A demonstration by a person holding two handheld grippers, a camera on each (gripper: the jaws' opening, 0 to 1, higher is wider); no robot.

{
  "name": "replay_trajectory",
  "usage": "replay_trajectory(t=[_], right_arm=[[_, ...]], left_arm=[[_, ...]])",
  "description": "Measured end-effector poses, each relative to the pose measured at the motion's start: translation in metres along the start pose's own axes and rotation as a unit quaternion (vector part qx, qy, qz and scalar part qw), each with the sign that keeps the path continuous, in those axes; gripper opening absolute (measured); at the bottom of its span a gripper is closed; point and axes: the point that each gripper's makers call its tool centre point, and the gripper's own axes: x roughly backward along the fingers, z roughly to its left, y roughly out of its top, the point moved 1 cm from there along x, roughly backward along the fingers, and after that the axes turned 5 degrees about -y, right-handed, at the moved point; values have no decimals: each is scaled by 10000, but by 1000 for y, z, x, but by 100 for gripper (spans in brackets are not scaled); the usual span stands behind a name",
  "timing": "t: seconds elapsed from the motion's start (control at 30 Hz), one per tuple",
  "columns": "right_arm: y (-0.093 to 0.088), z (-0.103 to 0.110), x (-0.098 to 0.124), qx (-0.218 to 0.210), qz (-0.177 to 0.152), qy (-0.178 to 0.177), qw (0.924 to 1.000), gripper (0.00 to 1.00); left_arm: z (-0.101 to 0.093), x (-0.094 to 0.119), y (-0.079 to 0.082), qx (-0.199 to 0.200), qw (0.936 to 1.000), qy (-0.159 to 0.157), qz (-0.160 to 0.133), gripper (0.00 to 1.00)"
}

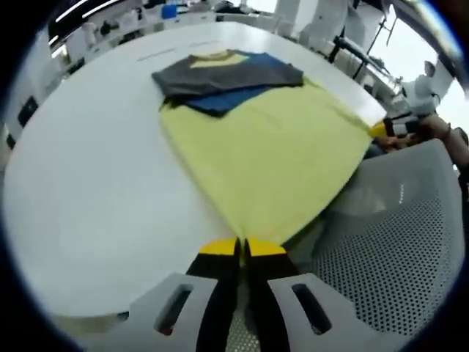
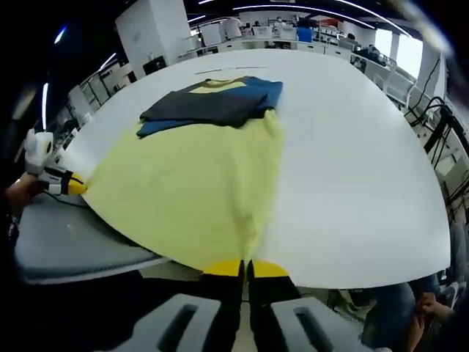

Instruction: Fold the garment on the visible template until the final outline fits inside the template.

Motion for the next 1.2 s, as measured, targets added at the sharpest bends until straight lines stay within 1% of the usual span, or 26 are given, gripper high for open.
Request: replay_trajectory(t=[0.2,0.27,0.43,0.6,0.7,0.83,0.93,1.03,1.17,1.2], right_arm=[[-4,2,11,-15,-31,-11,10000,0],[-5,3,14,-15,17,-23,10000,0],[-6,7,23,53,45,-47,10000,0],[-6,11,33,143,88,-75,9998,0],[-4,11,38,142,48,-81,9999,0],[1,11,49,191,-83,-164,9996,0],[6,11,54,145,-187,-179,9996,0],[13,11,60,141,-288,-181,9993,0],[31,8,68,195,-517,-199,9983,0],[38,7,70,219,-602,-220,9977,0]], left_arm=[[-6,12,-2,157,9997,-57,-149,0],[-8,17,-3,261,9994,-82,-196,0],[-12,27,0,238,9993,-98,-266,0],[-14,34,-3,257,9993,-107,-257,0],[-16,38,-3,236,9993,-102,-289,0],[-19,44,-3,285,9989,-159,-327,0],[-21,50,-1,307,9987,-147,-370,0],[-21,57,6,337,9983,-131,-458,0],[-18,66,21,403,9973,-109,-598,0],[-17,69,26,399,9970,-102,-660,0]])
